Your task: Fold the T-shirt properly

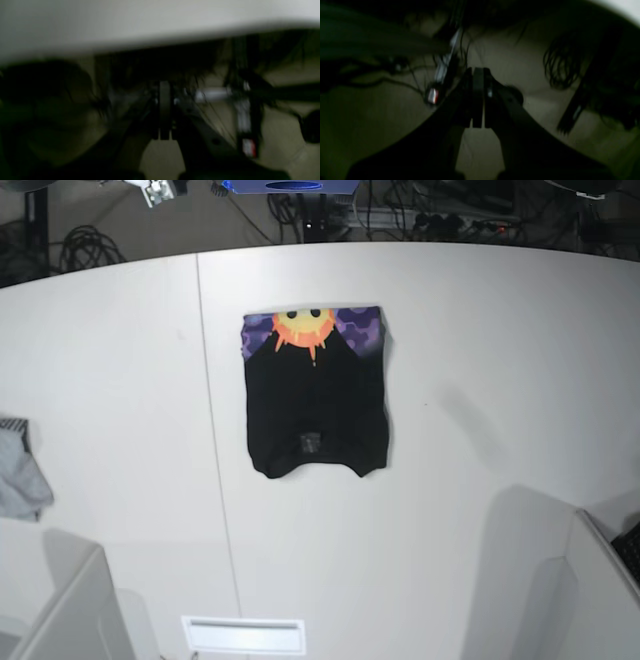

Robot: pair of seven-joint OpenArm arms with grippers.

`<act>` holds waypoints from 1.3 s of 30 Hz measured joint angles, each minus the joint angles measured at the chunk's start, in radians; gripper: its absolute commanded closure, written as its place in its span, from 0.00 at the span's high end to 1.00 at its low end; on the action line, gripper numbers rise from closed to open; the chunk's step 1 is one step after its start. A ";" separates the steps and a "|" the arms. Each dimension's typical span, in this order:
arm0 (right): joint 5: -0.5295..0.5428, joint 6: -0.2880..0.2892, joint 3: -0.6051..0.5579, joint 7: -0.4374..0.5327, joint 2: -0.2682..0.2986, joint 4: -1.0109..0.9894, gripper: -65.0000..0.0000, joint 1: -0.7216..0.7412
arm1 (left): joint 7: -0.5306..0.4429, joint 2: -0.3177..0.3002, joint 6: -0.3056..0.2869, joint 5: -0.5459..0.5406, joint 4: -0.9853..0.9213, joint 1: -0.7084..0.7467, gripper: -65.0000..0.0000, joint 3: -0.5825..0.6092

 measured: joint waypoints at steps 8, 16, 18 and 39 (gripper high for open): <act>0.001 0.002 -0.079 -0.060 -0.058 -0.389 0.00 0.190 | -0.014 -0.178 0.018 -0.010 -0.534 -0.146 0.00 0.227; 0.007 0.007 -0.239 0.007 -0.087 -0.919 0.00 0.452 | -0.309 -0.212 0.019 -0.020 -1.065 -0.378 0.00 0.457; 0.003 0.002 -0.259 0.069 -0.104 -1.080 0.00 0.534 | -0.343 -0.211 0.017 -0.018 -1.184 -0.439 0.00 0.531; 0.002 -0.001 -0.476 0.426 -0.135 -1.711 0.00 0.920 | -0.413 -0.085 0.447 -0.029 -1.493 -0.789 0.00 1.009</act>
